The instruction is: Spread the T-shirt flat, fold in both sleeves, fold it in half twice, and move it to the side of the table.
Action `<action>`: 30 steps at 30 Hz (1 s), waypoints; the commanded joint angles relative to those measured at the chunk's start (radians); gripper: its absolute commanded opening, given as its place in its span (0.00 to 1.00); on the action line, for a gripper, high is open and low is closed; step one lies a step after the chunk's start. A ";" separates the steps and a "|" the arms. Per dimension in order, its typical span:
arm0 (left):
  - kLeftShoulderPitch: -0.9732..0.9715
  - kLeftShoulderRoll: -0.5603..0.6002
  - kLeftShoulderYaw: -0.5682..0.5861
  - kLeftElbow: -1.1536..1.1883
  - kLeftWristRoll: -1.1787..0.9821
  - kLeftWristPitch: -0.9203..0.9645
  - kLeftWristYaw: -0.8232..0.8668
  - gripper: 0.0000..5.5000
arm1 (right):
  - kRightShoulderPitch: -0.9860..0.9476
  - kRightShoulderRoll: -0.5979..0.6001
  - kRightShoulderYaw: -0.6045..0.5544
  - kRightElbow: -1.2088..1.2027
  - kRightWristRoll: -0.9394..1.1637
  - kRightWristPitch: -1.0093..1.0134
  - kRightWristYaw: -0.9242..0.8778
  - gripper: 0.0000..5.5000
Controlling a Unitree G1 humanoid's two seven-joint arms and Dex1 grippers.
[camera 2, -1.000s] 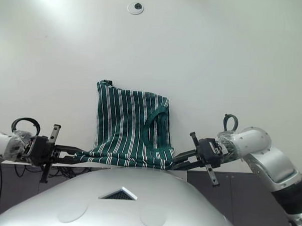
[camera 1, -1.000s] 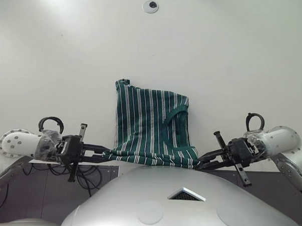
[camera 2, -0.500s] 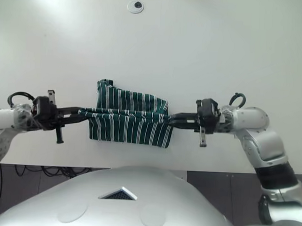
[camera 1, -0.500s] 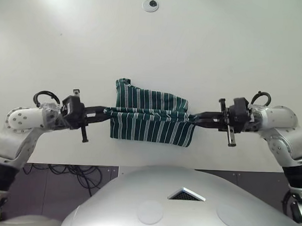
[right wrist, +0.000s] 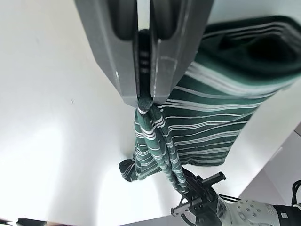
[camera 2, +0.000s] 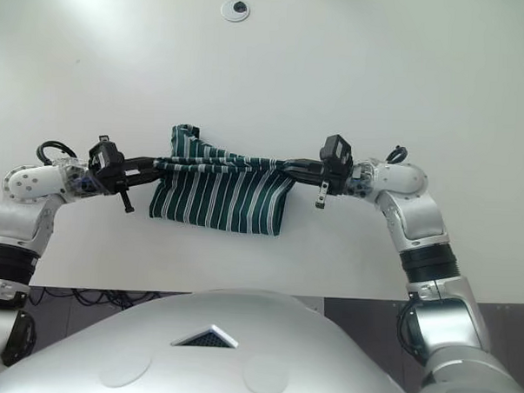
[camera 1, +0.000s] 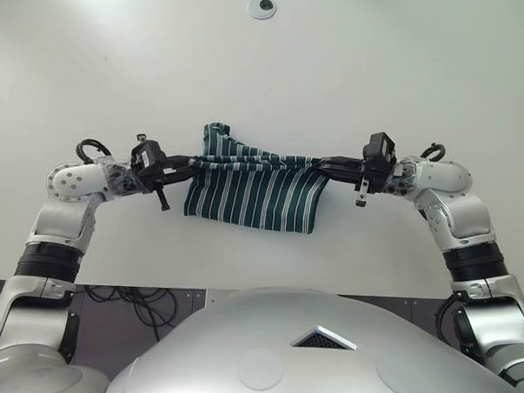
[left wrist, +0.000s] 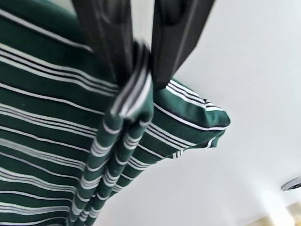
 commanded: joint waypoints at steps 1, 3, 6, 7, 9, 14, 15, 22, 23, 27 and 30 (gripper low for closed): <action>-0.059 -0.035 0.064 -0.021 -0.041 0.117 0.037 0.21 | -0.028 0.035 -0.028 0.039 -0.026 0.003 -0.034 0.15; -0.076 -0.044 0.093 -0.055 -0.087 0.206 0.038 0.27 | -0.040 0.054 -0.045 0.062 -0.036 0.001 -0.065 0.21; -0.068 -0.045 0.101 -0.105 -0.098 0.293 0.041 0.34 | -0.055 0.090 -0.082 0.072 -0.035 -0.009 -0.115 0.29; -0.064 -0.049 0.091 -0.105 -0.070 0.297 0.058 0.36 | -0.060 0.104 -0.095 0.063 -0.033 -0.010 -0.138 0.32; -0.059 -0.063 0.069 -0.092 -0.007 0.310 0.106 0.42 | -0.074 0.134 -0.117 0.050 -0.072 -0.046 -0.213 0.37; -0.110 -0.185 0.162 -0.027 0.037 0.285 0.338 0.45 | -0.049 0.203 -0.097 -0.056 -0.199 -0.249 -0.348 0.37; -0.127 -0.230 0.203 -0.030 0.020 0.222 0.380 0.45 | -0.012 0.216 -0.056 -0.113 -0.193 -0.250 -0.333 0.37; -0.188 -0.540 0.319 0.004 0.078 -0.247 0.658 0.45 | 0.101 0.269 0.191 -0.075 -0.531 -0.210 -0.501 0.37; -0.196 -0.560 0.321 0.031 0.102 -0.300 0.680 0.45 | 0.105 0.274 0.197 -0.048 -0.555 -0.174 -0.527 0.37; -0.215 -0.588 0.302 0.154 0.179 -0.439 0.710 0.45 | 0.062 0.285 0.096 0.141 -0.530 -0.101 -0.634 0.37; -0.217 -0.598 0.292 0.263 0.197 -0.508 0.701 0.45 | -0.036 0.265 -0.105 0.343 -0.420 -0.095 -0.742 0.37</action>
